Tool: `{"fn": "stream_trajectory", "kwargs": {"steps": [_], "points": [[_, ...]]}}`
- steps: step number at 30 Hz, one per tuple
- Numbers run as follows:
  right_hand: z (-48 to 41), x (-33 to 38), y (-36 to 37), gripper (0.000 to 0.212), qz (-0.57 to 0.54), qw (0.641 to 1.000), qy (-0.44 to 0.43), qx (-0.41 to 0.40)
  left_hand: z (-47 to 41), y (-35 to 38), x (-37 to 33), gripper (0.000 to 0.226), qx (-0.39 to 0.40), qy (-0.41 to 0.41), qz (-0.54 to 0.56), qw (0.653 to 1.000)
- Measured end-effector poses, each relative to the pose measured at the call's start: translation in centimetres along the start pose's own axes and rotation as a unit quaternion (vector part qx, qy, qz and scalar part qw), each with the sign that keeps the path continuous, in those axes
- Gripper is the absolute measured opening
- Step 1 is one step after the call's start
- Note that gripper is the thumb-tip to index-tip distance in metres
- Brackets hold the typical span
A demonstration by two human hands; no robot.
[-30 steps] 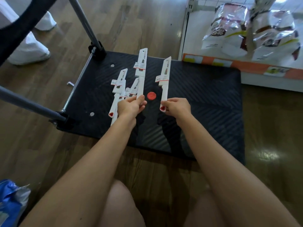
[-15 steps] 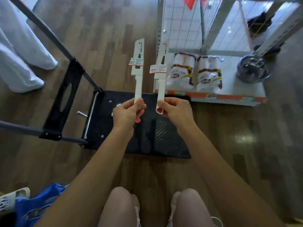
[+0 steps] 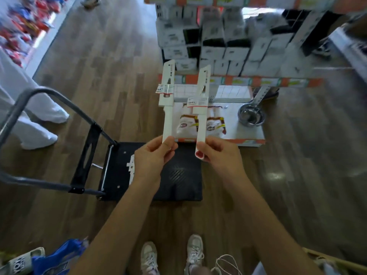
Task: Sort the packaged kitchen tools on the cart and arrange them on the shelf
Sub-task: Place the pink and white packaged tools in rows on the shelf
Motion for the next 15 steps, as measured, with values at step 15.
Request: {"fn": "stream_trajectory", "kwargs": {"steps": [15], "points": [[3.3, 3.5, -9.7, 0.015, -0.062, 0.997, -0.05, -0.024, 6.0, 8.7, -1.8, 0.01, 0.041, -0.008, 0.031, 0.999]]}}
Point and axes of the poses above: each hand's wrist, its own z-axis away from the middle knuckle, its own y-axis out of the palm, x = y × z, the point moved 2 cm from there along -z, towards the middle knuckle, and after that the axes turned 4 degrees about x, right-handed, at the moved point
